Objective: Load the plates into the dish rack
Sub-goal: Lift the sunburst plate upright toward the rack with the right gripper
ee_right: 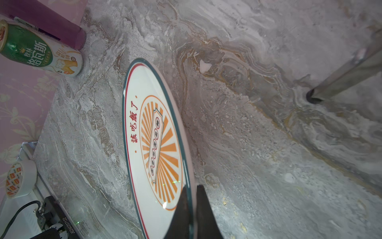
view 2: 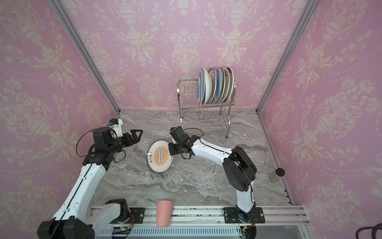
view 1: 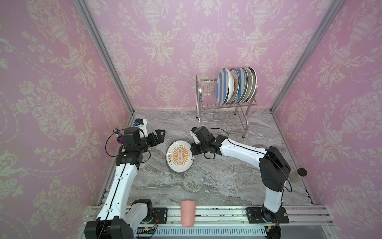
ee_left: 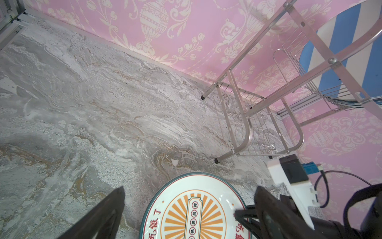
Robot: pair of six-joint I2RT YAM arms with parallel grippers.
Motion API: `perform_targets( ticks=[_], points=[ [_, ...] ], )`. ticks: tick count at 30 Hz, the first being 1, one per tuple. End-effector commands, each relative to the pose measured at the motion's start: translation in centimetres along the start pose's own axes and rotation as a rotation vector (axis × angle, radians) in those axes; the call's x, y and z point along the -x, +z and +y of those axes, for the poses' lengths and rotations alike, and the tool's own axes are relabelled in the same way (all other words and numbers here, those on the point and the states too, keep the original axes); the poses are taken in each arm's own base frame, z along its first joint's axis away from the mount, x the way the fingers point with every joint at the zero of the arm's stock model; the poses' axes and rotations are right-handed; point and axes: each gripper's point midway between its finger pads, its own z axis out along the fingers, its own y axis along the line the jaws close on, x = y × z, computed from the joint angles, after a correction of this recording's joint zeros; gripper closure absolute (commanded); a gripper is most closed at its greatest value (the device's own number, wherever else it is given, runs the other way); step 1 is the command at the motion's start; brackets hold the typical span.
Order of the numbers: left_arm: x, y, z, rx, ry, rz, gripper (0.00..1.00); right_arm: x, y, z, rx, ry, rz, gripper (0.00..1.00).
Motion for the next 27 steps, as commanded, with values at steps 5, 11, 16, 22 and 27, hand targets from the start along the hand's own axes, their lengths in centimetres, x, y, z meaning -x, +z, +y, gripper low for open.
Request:
perform_targets(
  ticks=[5,11,16,22,27],
  points=[
    [0.5,2.1,-3.3,-0.078,0.096,0.017,0.01,3.8,-8.9,-1.9,-0.187,-0.11,-0.184,1.0],
    [0.8,4.0,-5.8,-0.129,0.158,0.023,0.01,6.2,-18.8,-4.2,-0.387,-0.167,-0.296,1.0],
    [0.7,5.4,-7.0,-0.18,0.157,0.042,0.0,7.8,-27.3,-5.6,-0.517,-0.138,-0.41,1.0],
    [0.9,5.8,-8.3,-0.237,0.14,0.053,0.01,9.0,-35.0,-6.2,-0.622,-0.123,-0.506,1.0],
    [0.3,6.0,-8.4,-0.244,0.127,0.067,0.01,11.3,-39.2,-6.6,-0.742,-0.149,-0.587,1.0]
  ],
)
